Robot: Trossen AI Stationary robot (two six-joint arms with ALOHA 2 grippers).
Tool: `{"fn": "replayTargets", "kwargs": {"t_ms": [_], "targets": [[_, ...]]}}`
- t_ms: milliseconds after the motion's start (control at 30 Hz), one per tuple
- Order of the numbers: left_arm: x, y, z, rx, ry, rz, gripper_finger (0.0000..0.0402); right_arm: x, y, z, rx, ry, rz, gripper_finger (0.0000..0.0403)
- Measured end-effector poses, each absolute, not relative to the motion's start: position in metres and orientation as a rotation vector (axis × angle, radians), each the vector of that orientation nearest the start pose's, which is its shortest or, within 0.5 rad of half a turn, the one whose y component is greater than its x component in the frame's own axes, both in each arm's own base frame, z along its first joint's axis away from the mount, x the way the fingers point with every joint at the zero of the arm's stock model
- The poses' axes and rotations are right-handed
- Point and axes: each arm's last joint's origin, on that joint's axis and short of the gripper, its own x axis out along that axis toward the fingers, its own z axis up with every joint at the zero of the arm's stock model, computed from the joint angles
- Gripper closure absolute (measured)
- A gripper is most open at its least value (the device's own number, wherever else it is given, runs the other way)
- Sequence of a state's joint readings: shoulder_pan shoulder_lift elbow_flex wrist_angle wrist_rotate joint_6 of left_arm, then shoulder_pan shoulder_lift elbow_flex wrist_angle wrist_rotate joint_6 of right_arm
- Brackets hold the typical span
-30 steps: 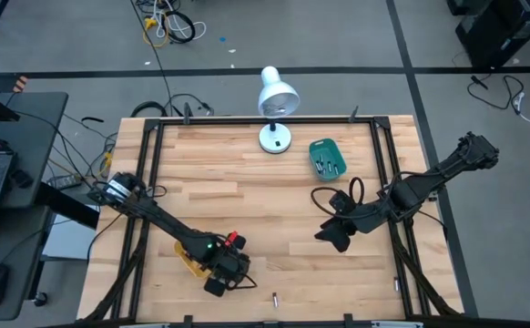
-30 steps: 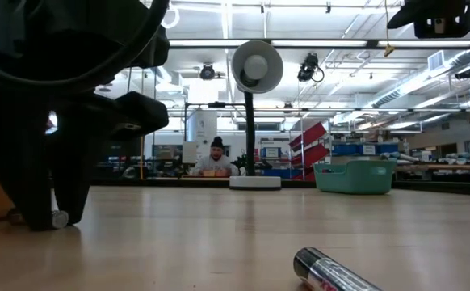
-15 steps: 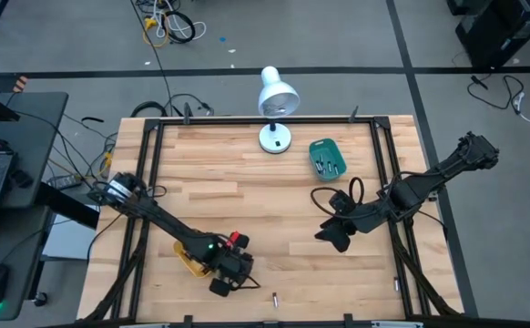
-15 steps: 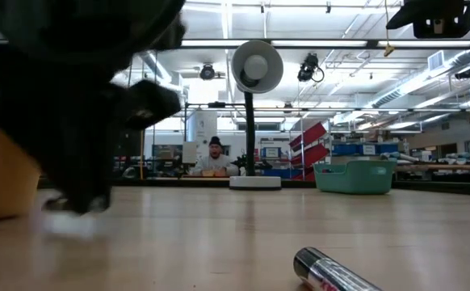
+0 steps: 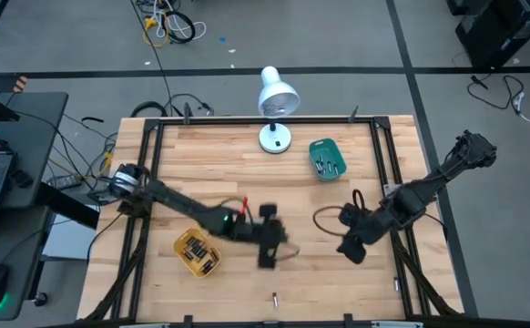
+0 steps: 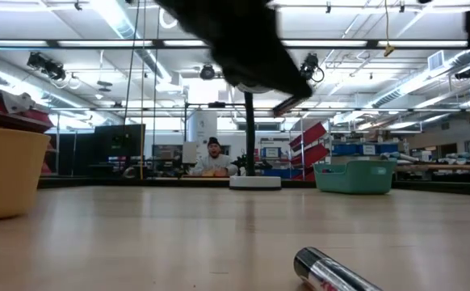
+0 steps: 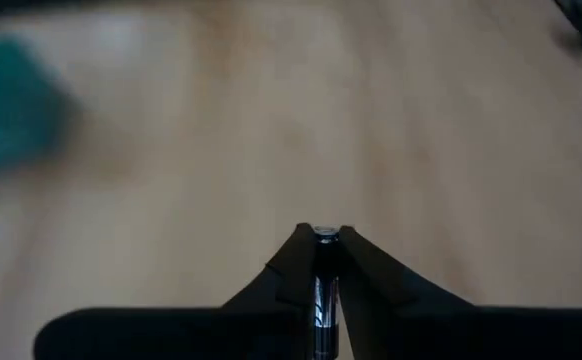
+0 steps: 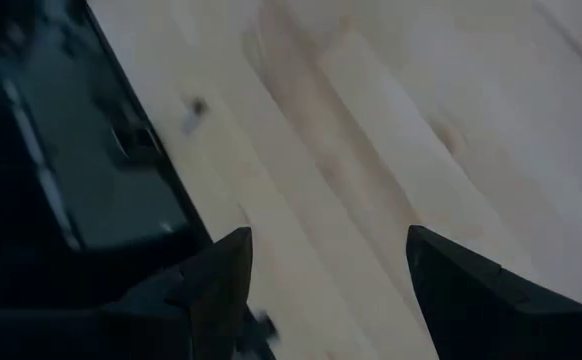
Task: Sort batteries
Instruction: Put the top left silver battery into the green bin
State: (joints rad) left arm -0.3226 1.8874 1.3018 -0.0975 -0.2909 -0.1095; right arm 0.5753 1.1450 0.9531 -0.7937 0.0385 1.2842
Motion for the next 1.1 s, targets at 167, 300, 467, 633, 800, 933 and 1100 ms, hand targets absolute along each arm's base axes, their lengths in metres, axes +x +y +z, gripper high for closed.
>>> {"fn": "replayTargets", "kwargs": {"t_ms": [167,300,467,633,800,933,1100], "targets": [[0.427,-0.059,0.227,0.000,0.372,0.156,0.0360,0.168,0.130,0.273,0.799,1.181,-0.123,0.0151],[0.446,-0.013,0.220,-0.080,0.213,0.191,0.0357,0.162,0.137,0.273,0.811,1.200,-0.118,0.0151],[0.458,0.030,0.198,-0.171,0.135,0.281,0.0355,0.158,0.142,0.273,0.849,1.214,-0.132,0.0151],[0.472,0.054,0.183,-0.214,0.076,0.282,0.0354,0.153,0.147,0.273,0.883,1.231,-0.148,0.0151],[0.489,0.068,0.174,-0.219,0.038,0.253,0.0353,0.148,0.150,0.272,0.865,1.251,-0.145,0.0151],[0.503,0.080,0.174,-0.217,0.010,0.272,0.0353,0.147,0.150,0.272,0.876,1.255,-0.159,0.0151],[0.514,0.095,0.174,-0.219,0.050,0.305,0.0353,0.146,0.151,0.272,0.948,1.289,-0.191,0.0151]]}}
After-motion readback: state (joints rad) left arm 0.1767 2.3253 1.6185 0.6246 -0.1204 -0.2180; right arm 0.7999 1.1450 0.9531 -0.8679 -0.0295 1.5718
